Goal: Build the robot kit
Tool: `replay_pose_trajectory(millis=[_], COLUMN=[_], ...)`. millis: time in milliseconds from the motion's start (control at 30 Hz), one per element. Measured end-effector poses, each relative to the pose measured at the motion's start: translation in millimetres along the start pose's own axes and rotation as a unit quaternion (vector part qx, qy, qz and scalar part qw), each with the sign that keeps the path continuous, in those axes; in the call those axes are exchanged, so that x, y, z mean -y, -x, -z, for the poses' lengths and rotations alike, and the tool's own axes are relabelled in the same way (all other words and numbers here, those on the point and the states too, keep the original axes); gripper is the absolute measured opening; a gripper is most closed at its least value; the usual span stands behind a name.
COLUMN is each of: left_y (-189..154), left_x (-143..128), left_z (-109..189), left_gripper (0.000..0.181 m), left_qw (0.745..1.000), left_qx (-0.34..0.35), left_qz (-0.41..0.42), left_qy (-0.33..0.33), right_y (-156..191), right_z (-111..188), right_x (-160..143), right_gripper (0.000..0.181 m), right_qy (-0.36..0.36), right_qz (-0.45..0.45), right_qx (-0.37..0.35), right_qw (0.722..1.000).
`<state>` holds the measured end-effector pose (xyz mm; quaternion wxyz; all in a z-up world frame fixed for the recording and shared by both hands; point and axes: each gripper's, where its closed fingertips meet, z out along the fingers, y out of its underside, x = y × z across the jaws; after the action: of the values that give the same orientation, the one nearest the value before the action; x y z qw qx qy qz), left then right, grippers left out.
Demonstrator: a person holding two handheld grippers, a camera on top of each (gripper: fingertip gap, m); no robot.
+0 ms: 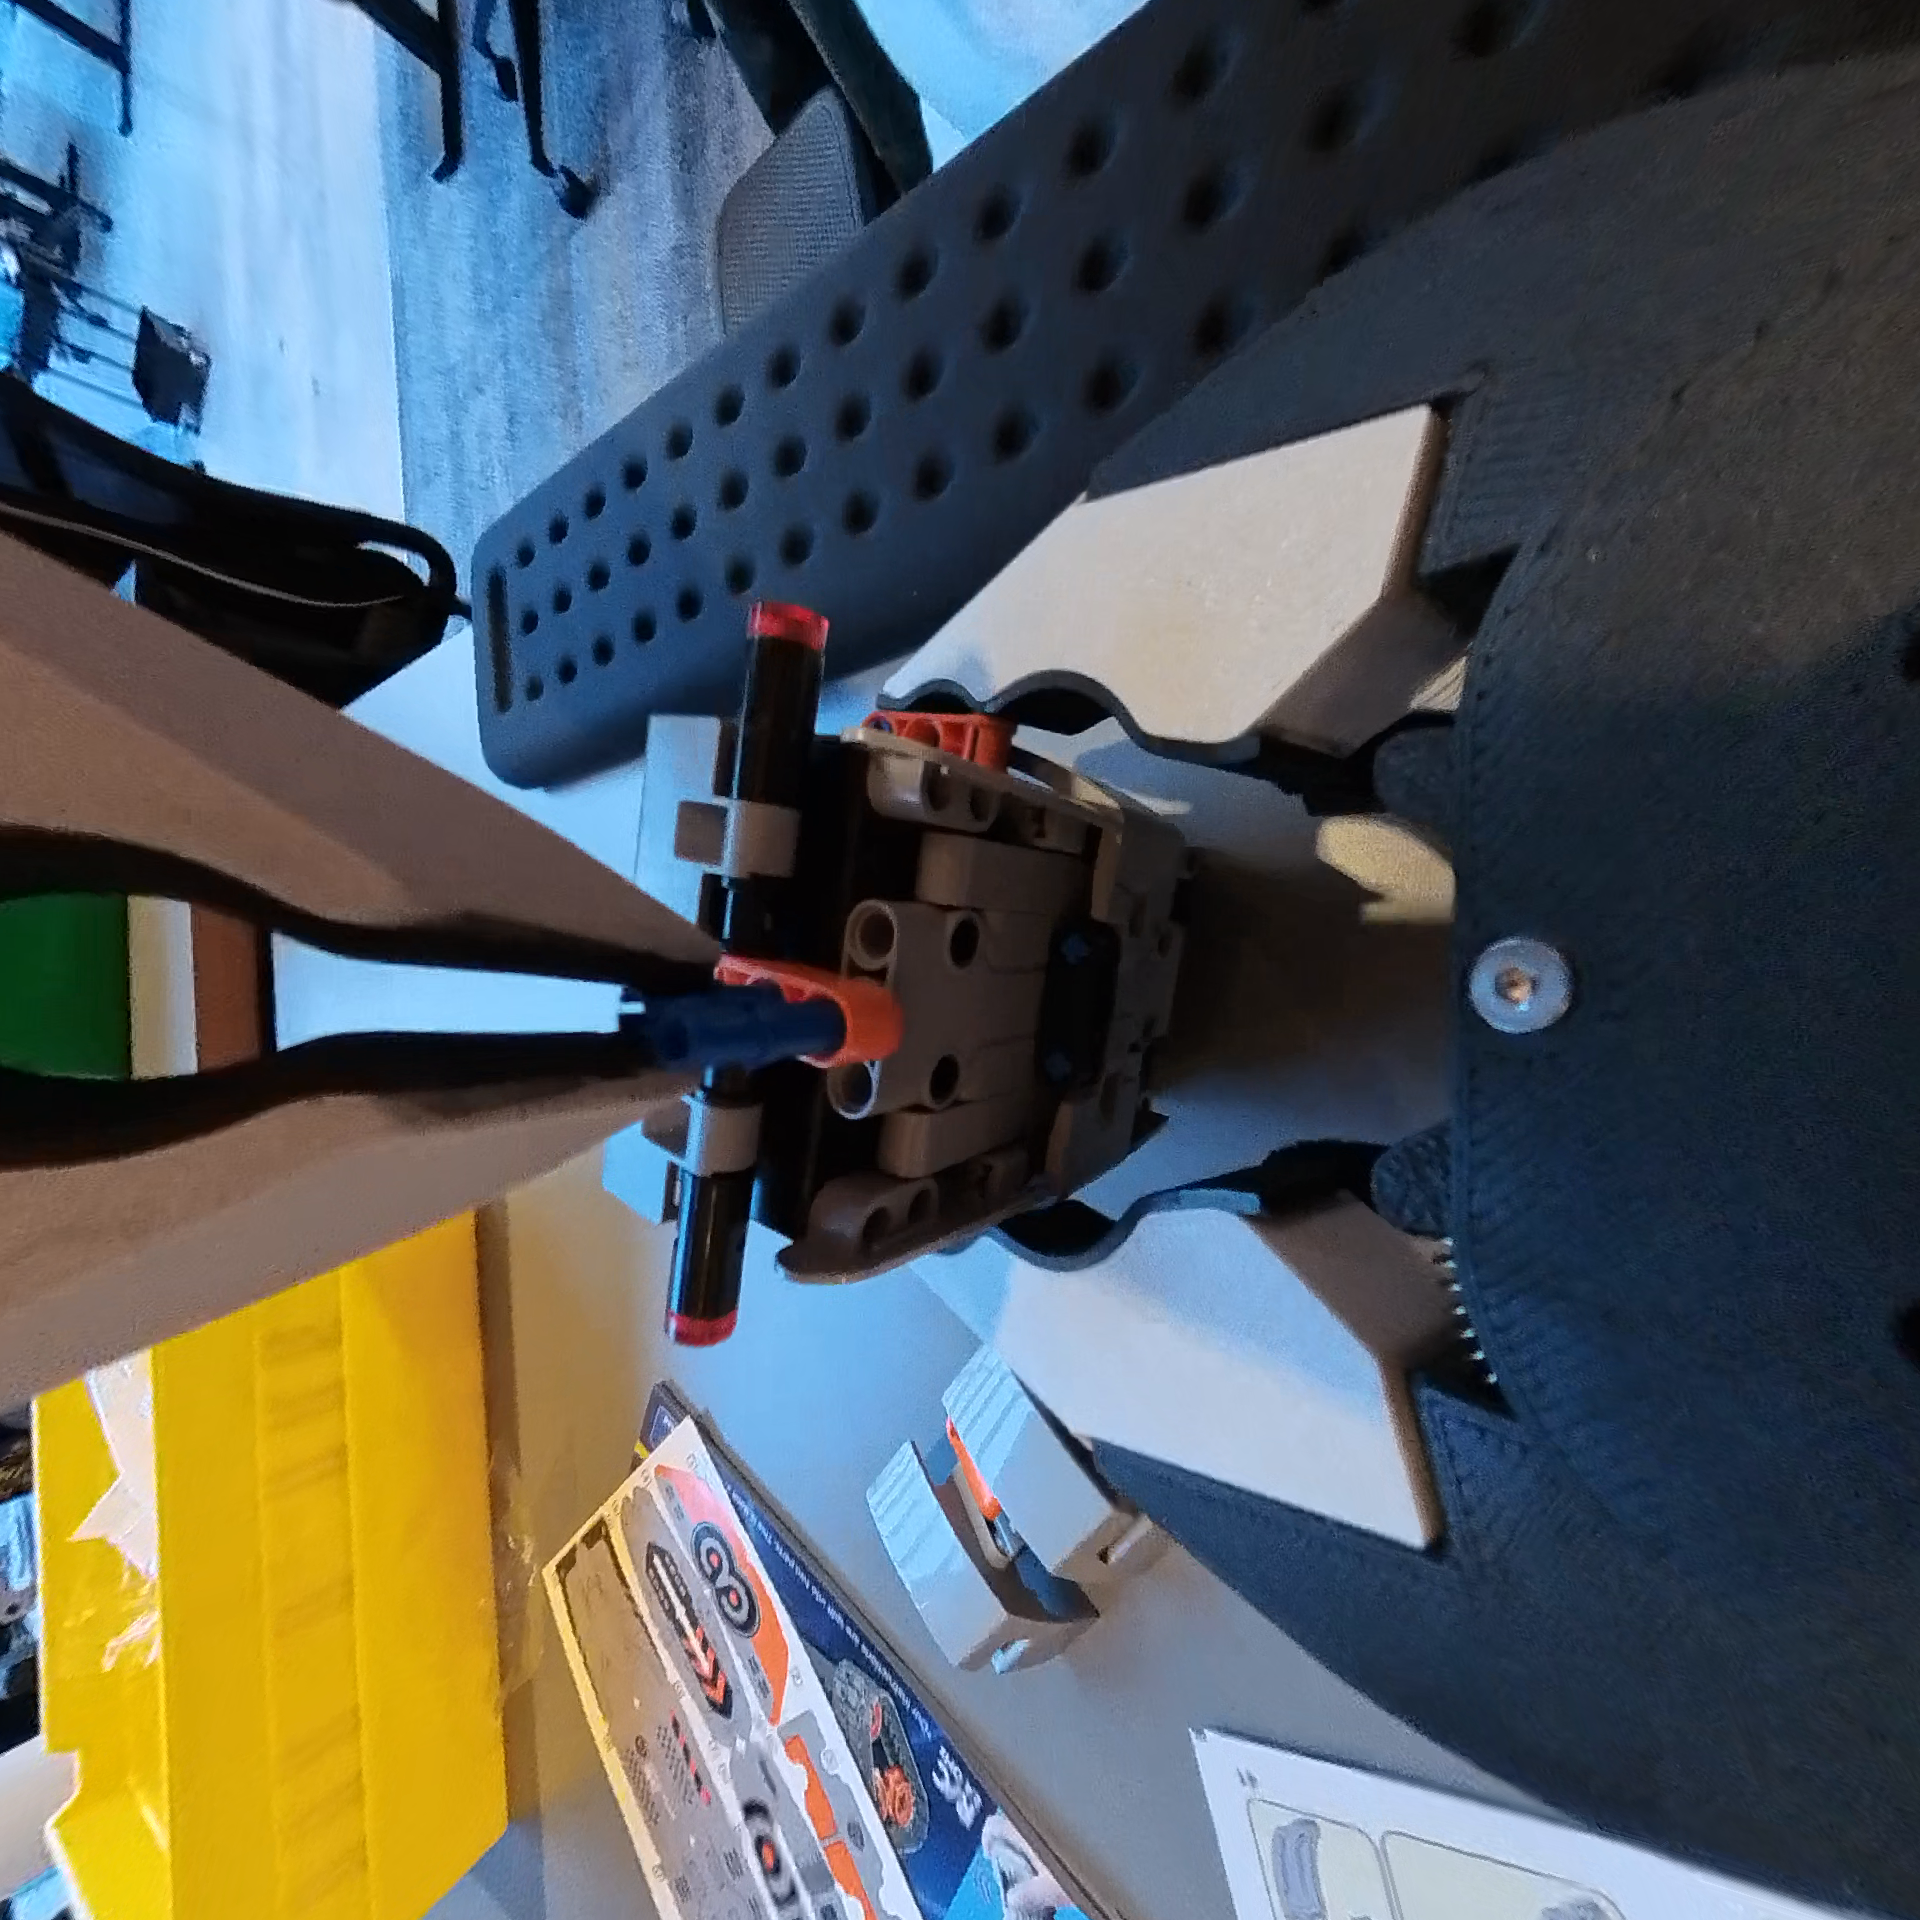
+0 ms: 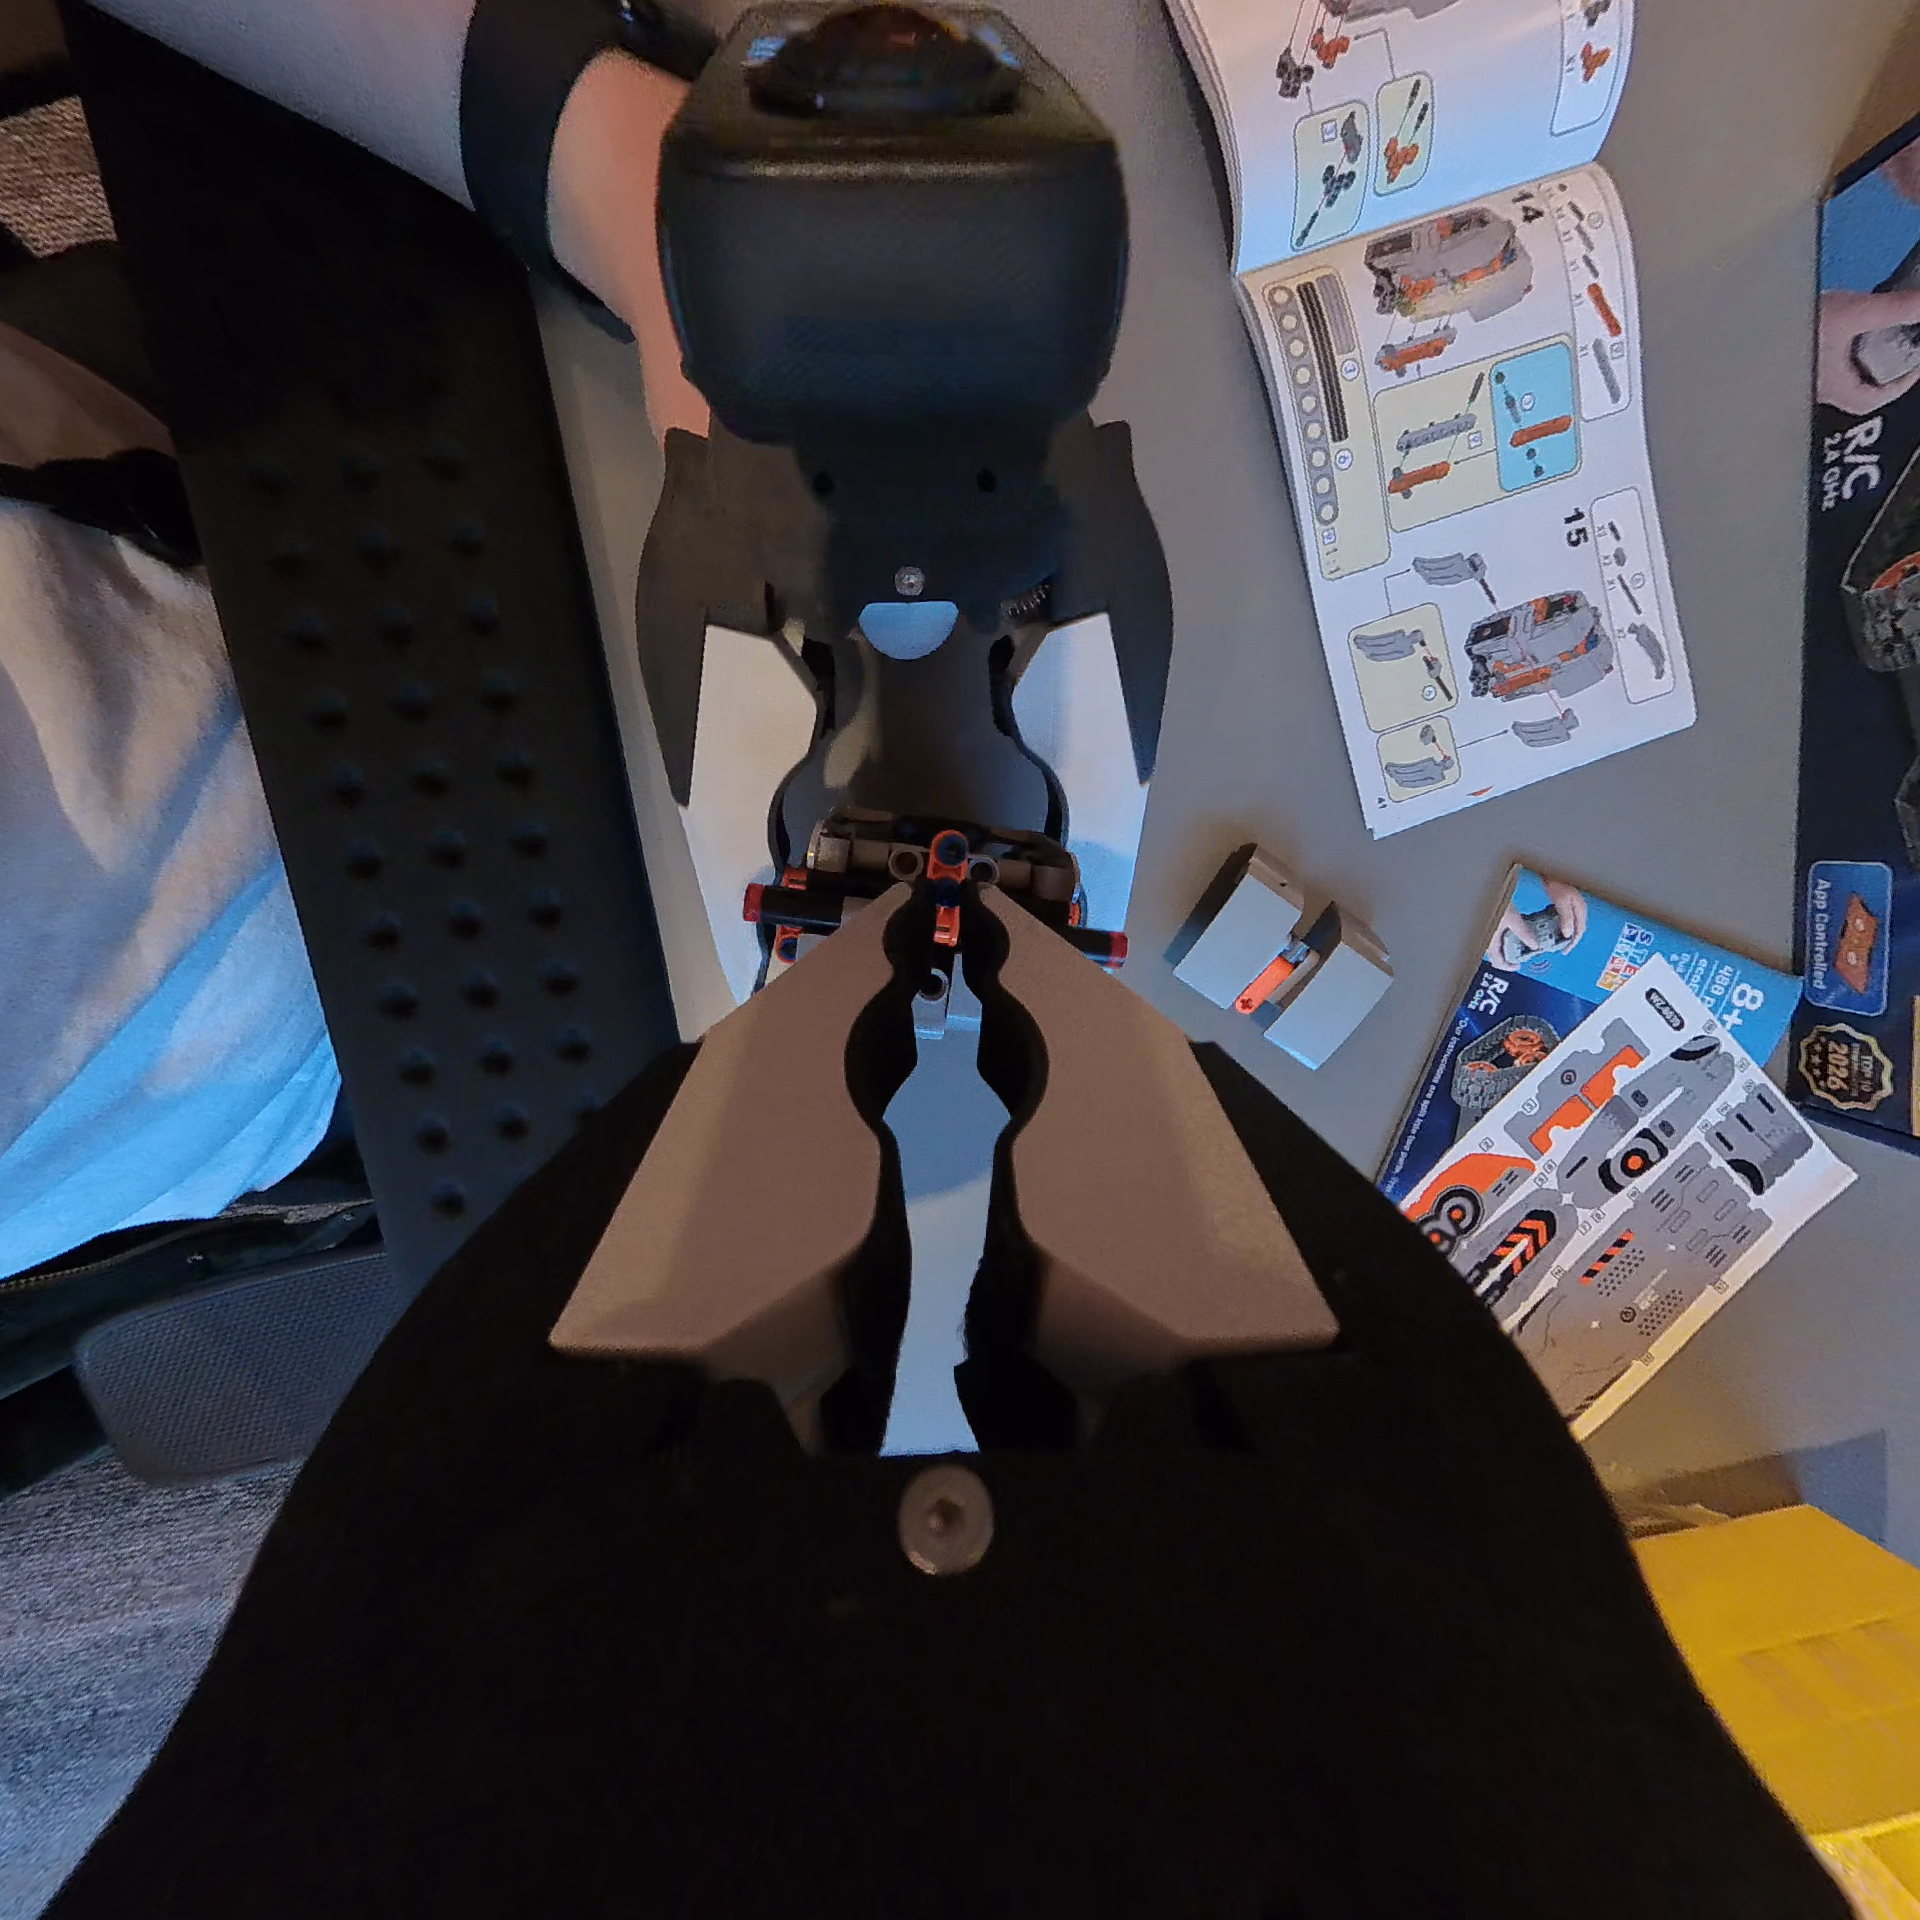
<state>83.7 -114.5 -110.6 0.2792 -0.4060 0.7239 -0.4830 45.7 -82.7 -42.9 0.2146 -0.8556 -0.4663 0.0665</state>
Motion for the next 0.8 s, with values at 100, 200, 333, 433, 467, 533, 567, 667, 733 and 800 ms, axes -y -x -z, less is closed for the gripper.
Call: replay_pose_trajectory(millis=[100, 200, 333, 433, 467, 533, 567, 667, 733, 800], left_y=[-0.5, 3.3, 3.1, 5.5, 5.7, 6.6, 6.7, 6.4, 5.5, 6.1], left_x=[-0.5, -1.4, -8.8, -8.9, -8.3, -7.1, -6.9, -7.0, -6.9, -5.3], left_z=[1.0, 15.6, 28.1, 29.8, 30.0, 30.6, 31.4, 32.4, 34.1, 36.8], left_gripper=[0.091, 0.091, 0.09, 0.09, 0.09, 0.09, 0.09, 0.09, 0.09, 0.09], left_qw=[1.0, 0.998, 0.996, 0.997, 0.997, 0.998, 0.998, 0.998, 0.999, 1.0], left_qx=[-0.01, 0.002, -0.002, 0.003, 0.003, 0.004, 0.004, 0.006, 0.008, 0.012], left_qz=[0.004, -0.008, -0.008, -0.007, -0.005, 0.001, 0.003, 0.0, -0.006, -0.002], left_qy=[0.021, 0.059, 0.089, 0.082, 0.076, 0.064, 0.061, 0.056, 0.047, 0.024], right_y=[-1.7, -2.7, -1.9, -3.9, -4.3, -5.9, -6.1, -5.4, -3.5, -3.7], right_z=[4.0, 8.1, -2.0, -2.7, -2.7, -2.7, -2.8, -3.2, -3.7, -4.3], right_x=[-4.0, -6.6, -10.0, -6.3, -5.7, -3.6, -2.2, 0.2, 2.8, 7.4], right_gripper=[0.004, 0.004, 0.004, 0.003, 0.003, 0.003, 0.003, 0.003, 0.003, 0.003], right_qy=[0.008, -0.002, -0.059, -0.11, -0.121, -0.144, -0.153, -0.158, -0.152, -0.138], right_qz=[-0.008, -0.017, -0.031, -0.068, -0.076, -0.093, -0.099, -0.094, -0.081, -0.067], right_qx=[0.002, -0.003, -0.007, 0.009, 0.015, 0.025, 0.03, 0.033, 0.032, 0.02], right_qw=[1.0, 1.0, 0.998, 0.992, 0.99, 0.985, 0.983, 0.982, 0.985, 0.988])
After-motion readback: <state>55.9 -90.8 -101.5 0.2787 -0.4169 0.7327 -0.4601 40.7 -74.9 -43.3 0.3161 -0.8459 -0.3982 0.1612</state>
